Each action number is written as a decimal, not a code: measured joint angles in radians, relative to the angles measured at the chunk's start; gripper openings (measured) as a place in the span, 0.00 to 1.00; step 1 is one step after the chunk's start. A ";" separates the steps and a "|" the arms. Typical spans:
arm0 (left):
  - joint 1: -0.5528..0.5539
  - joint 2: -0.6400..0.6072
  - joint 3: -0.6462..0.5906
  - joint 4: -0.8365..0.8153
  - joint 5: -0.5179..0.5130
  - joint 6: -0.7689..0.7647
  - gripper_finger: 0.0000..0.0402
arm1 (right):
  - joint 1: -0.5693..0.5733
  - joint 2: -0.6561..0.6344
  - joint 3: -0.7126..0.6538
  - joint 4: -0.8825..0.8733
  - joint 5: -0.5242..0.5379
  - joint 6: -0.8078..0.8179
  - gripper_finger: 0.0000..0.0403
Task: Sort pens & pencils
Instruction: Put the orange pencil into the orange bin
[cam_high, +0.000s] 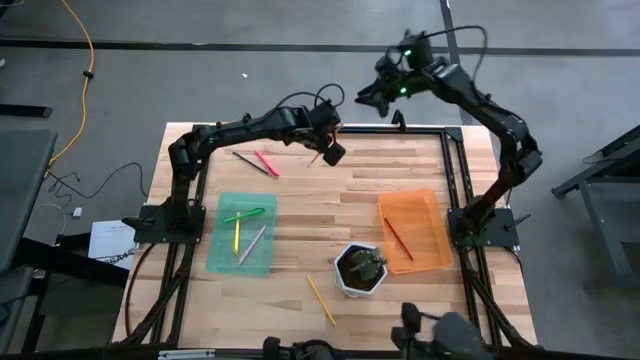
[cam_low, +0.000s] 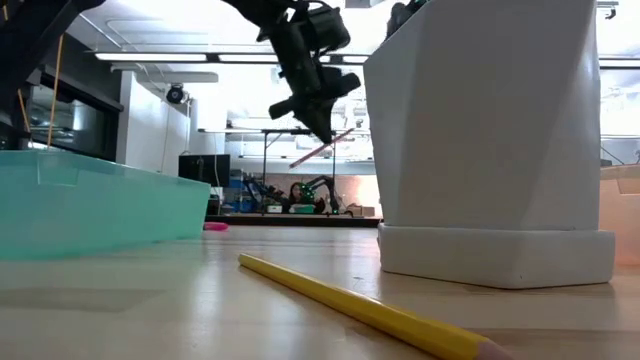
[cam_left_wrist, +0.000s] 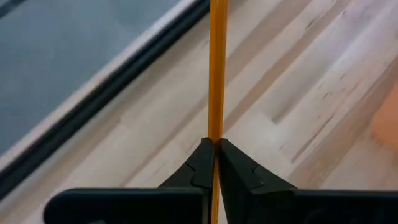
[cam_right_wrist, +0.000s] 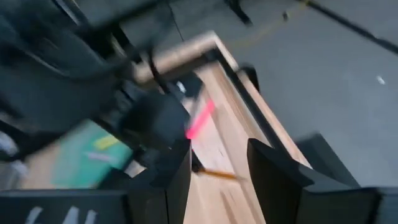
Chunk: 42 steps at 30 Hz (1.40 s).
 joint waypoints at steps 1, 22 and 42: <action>0.003 0.000 0.013 0.000 0.001 0.011 0.01 | -0.014 -0.011 0.000 0.022 -0.036 0.018 0.37; 0.022 -0.002 0.497 0.082 0.051 0.296 0.01 | -0.125 -0.130 0.000 0.133 -0.367 0.072 0.37; 0.021 -0.014 0.545 0.146 0.238 0.384 0.01 | -0.033 -0.211 0.000 0.259 -0.385 0.058 0.37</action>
